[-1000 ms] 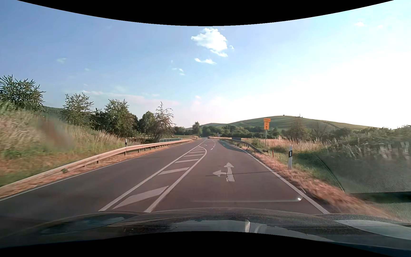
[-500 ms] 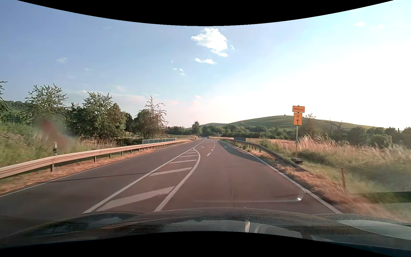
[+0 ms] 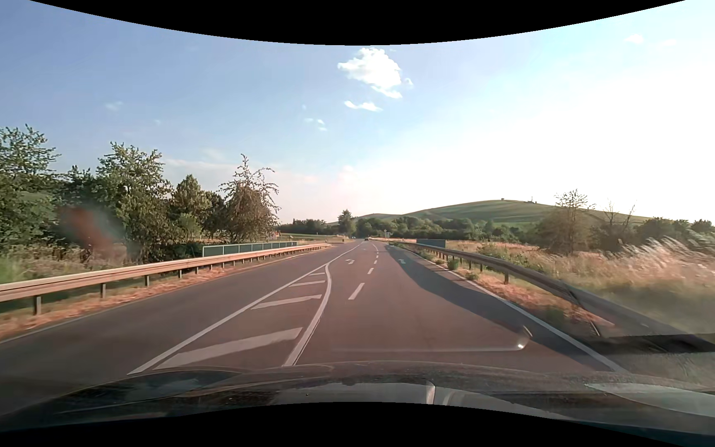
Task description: Follow the waypoints while adhering to traffic rules and regulations
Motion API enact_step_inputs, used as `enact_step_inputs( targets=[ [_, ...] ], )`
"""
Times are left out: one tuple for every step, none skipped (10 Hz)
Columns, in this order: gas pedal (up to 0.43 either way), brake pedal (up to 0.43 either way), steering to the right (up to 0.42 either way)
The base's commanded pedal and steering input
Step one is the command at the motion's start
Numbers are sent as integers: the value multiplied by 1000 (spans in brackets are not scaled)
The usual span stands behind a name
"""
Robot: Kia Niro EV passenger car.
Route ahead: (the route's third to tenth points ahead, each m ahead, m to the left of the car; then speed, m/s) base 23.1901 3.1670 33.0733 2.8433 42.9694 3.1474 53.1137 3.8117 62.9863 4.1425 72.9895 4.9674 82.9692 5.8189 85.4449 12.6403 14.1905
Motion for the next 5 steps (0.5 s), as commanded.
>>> enact_step_inputs(
  targets=[
    [0,67,-18],
    [0,73,-18],
    [0,73,-18],
    [0,79,-18],
    [0,79,-18]
  ],
)
